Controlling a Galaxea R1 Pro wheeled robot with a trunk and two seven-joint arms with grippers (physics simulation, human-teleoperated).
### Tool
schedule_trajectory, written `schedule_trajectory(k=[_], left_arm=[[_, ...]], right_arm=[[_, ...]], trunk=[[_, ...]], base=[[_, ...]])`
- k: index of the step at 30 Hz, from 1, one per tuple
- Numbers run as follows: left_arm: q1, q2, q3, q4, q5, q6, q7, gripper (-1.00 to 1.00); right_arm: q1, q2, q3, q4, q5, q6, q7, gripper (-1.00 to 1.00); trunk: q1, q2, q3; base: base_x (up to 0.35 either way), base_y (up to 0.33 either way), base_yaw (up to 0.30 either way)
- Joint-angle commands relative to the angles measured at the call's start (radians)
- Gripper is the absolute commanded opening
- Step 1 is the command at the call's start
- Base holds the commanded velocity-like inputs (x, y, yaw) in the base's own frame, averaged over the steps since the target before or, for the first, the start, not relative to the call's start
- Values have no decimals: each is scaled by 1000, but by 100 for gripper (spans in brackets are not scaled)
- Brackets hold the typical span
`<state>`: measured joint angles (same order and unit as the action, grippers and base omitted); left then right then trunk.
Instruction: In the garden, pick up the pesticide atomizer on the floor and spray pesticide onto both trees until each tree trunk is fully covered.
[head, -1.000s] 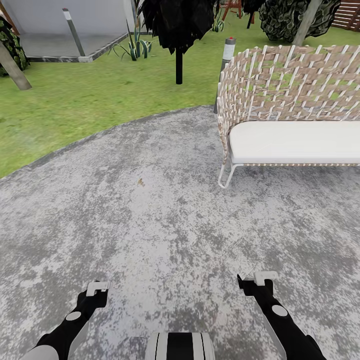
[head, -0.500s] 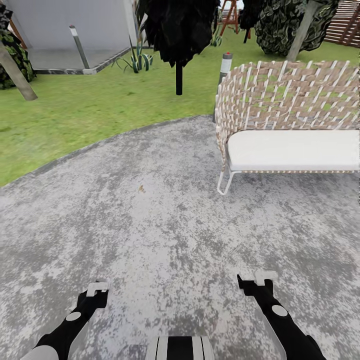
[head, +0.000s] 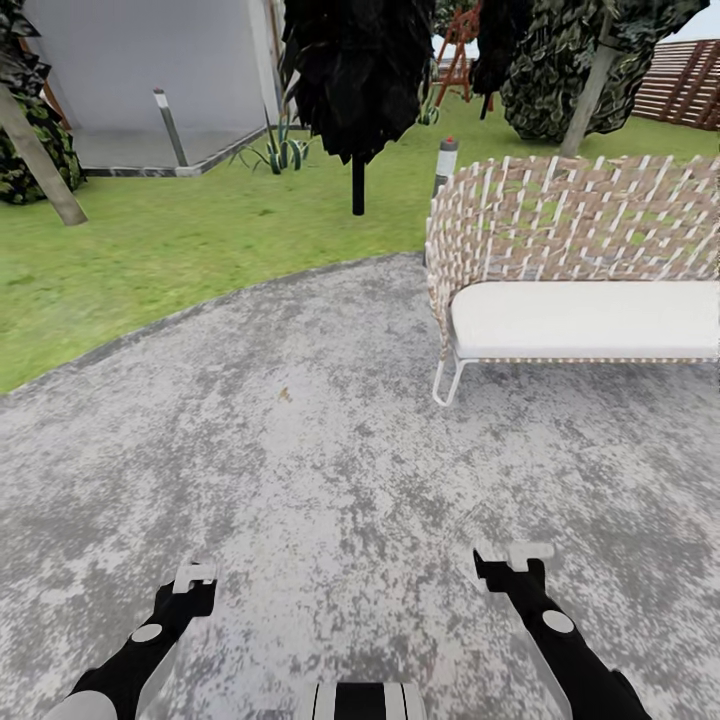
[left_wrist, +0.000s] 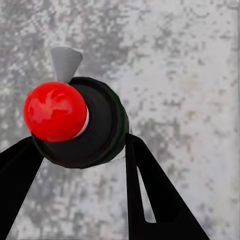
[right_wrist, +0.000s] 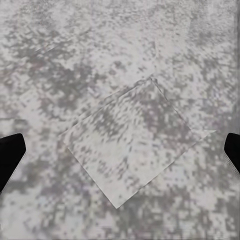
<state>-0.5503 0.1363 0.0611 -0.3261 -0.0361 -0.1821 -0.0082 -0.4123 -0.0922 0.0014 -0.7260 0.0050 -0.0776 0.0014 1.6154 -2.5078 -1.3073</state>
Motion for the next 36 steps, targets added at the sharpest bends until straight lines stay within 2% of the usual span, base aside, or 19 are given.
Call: schedule_trajectory(k=[1, 13, 27, 29, 33, 34, 35, 36], left_arm=[[0, 0, 5, 1, -4, -3, -1, -100], [0, 0, 8, 3, -3, -2, -1, -100], [4, 3, 12, 16, 7, -2, -1, -100], [9, 3, 12, 17, 6, -3, 0, -100], [59, 3, 13, 9, 5, -3, 3, -100], [72, 4, 13, 7, 5, -3, 3, -100], [93, 5, 14, 6, 5, -4, 3, -100], [101, 5, 14, 6, 5, -4, 5, -100]], right_arm=[[0, 0, 0, 0, 0, -3, 0, 100], [0, 8, 2, 0, -1, -5, -3, 100], [1, 5, 0, 25, 1, -15, -3, 100], [6, 4, 0, 51, 2, -34, -3, 100], [11, 0, 0, 176, 3, -130, 1, 100], [12, 0, 0, 228, 3, -162, 2, 100], [13, -1, 1, 333, 4, -233, 4, 100], [13, -1, 1, 375, 6, -270, 4, 100]], trunk=[[-1, 0, 3], [-6, 3, 51], [-12, 6, 125], [-13, 7, 136], [-15, 8, 158], [-15, 8, 163], [-19, 15, 168], [-23, 22, 173]], base=[[0, 0, 0], [0, 0, 0], [0, 0, 0], [0, 0, 0], [0, 0, 0], [0, 0, 0], [0, 0, 0], [0, 0, 0]])
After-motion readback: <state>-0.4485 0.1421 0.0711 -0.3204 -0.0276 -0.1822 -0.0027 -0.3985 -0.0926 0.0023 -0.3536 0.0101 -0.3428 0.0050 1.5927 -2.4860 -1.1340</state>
